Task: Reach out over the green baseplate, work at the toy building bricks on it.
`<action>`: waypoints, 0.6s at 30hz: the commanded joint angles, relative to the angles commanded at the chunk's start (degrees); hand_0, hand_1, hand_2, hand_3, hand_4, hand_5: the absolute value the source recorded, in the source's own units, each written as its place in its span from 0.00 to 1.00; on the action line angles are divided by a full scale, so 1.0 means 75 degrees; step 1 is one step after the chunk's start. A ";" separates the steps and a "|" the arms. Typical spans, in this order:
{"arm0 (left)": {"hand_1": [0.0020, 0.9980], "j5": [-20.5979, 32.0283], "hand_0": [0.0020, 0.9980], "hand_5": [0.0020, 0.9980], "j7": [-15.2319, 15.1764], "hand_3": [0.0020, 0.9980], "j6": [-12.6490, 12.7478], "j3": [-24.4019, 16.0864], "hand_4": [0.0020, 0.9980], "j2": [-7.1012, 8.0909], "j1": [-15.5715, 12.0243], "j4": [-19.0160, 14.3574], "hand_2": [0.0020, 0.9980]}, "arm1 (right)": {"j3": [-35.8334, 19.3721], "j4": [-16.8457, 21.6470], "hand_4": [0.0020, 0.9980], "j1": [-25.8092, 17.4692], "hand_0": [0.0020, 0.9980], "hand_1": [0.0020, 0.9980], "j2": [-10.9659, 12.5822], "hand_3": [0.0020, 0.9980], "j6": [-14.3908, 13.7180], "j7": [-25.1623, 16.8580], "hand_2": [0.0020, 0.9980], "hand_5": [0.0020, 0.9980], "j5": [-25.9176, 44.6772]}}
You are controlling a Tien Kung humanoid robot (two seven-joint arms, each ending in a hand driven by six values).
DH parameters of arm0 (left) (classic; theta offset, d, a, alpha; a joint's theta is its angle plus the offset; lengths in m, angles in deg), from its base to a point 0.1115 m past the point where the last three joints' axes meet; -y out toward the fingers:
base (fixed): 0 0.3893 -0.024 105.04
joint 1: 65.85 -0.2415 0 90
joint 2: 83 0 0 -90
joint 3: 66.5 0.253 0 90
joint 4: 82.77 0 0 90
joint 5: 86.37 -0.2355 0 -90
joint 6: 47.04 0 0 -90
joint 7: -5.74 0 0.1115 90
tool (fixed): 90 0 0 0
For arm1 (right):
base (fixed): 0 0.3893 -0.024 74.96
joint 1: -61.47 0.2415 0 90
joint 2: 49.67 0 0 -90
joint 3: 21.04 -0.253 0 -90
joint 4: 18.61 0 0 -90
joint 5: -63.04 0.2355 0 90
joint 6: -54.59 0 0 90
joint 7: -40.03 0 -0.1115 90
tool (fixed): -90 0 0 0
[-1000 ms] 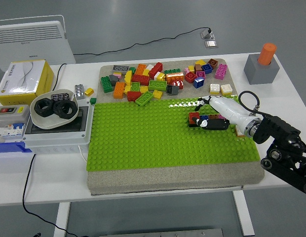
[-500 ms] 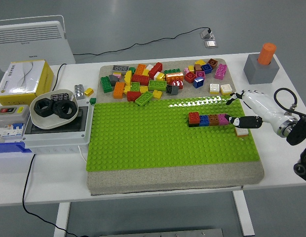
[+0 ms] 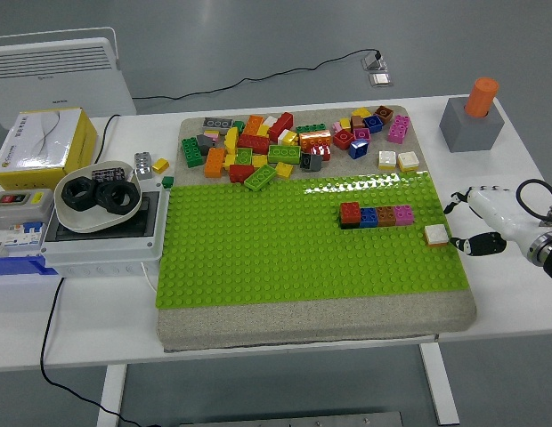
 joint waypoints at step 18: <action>0.70 -0.0324 0.72 1.00 -0.0180 0.84 0.0511 0.0486 0.91 0.0027 0.0090 0.0000 0.73 | 0.0236 -0.0326 0.74 0.0107 0.91 0.90 -0.0136 0.72 -0.0100 -0.0190 0.87 0.14 0.1000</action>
